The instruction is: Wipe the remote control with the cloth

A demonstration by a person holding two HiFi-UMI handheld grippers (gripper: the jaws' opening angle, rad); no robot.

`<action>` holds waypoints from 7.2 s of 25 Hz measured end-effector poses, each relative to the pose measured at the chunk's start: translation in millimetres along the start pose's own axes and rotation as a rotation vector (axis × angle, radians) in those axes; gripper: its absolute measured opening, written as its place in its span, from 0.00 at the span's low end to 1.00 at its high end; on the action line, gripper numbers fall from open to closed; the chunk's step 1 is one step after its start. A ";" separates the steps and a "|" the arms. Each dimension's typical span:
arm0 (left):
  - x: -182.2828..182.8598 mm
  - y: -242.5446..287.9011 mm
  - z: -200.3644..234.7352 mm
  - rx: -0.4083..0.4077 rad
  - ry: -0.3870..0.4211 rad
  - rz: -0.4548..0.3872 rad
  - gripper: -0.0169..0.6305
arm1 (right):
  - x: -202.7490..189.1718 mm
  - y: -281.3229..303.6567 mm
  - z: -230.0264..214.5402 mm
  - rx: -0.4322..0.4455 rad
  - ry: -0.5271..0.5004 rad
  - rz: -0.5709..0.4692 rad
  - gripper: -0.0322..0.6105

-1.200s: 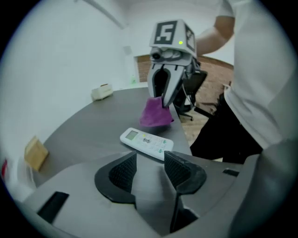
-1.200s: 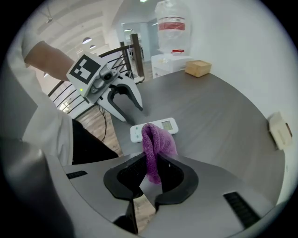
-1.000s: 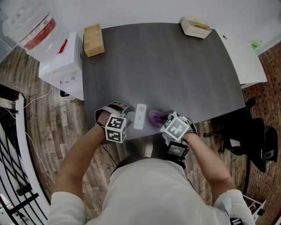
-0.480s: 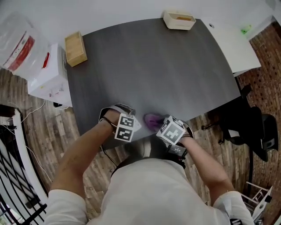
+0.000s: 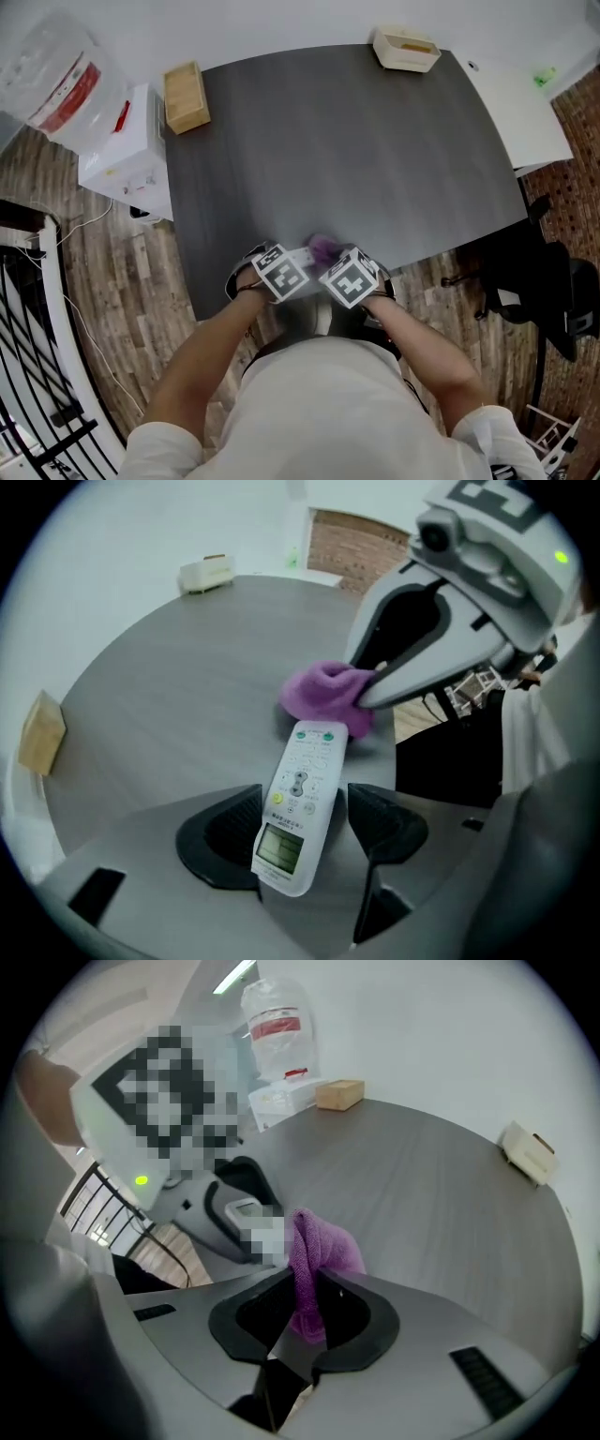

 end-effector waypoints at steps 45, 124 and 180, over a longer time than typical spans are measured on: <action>-38.5 7.4 -40.2 -0.324 -0.645 -0.332 0.38 | -26.3 -1.7 16.1 0.264 -0.042 0.000 0.16; -20.5 -41.1 8.8 -1.172 -0.936 -0.758 0.36 | 84.6 -75.7 -15.9 -0.060 -0.364 -0.398 0.16; -81.2 -38.8 111.2 0.088 -1.056 -0.391 0.36 | 2.5 -60.3 -52.2 -0.043 0.175 -0.282 0.16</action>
Point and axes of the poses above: the fingertips, and each gripper's own axes: y forward along the fingers, z to its left, x out of its top, the point moved 7 cm from there along -y, backward along the fingers, and after that the axes turned 7 degrees about -y, right-handed, at the moved point
